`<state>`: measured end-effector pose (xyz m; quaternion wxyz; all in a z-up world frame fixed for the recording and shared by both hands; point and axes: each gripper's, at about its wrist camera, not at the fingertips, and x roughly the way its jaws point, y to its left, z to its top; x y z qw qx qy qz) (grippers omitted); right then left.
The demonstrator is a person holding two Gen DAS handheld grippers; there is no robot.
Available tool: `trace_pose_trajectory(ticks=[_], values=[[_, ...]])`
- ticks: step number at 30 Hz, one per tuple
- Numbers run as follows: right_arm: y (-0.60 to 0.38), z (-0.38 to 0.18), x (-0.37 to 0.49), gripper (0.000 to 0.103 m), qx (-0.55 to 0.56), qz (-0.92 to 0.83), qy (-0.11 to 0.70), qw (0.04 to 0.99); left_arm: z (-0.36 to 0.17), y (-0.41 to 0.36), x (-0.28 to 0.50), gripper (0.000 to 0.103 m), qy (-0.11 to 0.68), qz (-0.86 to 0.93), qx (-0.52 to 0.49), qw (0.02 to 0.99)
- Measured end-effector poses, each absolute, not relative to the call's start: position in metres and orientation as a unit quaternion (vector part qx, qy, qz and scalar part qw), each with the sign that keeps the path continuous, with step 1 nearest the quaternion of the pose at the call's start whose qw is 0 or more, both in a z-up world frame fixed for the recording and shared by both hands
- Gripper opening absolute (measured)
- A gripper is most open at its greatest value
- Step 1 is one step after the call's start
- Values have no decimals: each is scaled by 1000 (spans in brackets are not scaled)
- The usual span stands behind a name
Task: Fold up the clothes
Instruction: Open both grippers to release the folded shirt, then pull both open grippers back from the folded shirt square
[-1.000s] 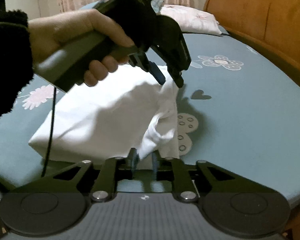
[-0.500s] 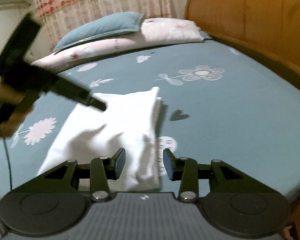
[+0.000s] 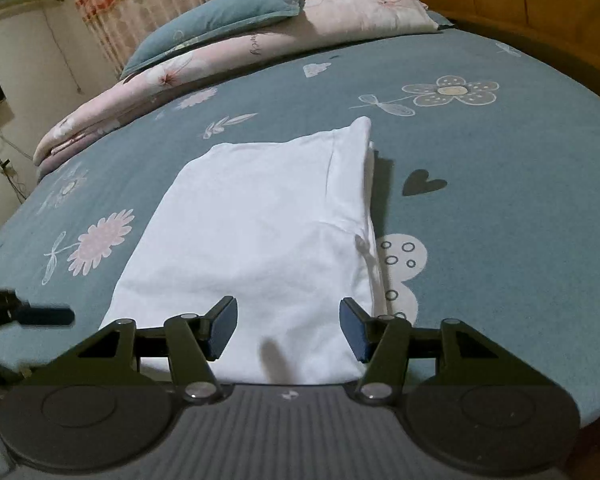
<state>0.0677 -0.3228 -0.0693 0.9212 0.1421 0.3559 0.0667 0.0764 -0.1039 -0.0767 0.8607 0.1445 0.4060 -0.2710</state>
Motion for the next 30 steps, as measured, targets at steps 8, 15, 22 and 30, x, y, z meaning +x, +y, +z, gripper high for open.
trace_pose_trajectory(ticks=[8, 15, 22, 30], values=[[-323, -75, 67, 62, 138, 47, 367, 919, -102, -118, 74, 75, 353, -199, 218, 888], [-325, -82, 72, 62, 116, 19, 377, 919, -113, -103, 79, 78, 366, -172, 251, 880], [-343, -80, 63, 62, 121, 5, 363, 924, -81, -102, 61, 75, 353, -249, 255, 865], [-331, -72, 63, 64, 115, 31, 350, 929, -84, -118, 79, 79, 352, -344, 229, 840]])
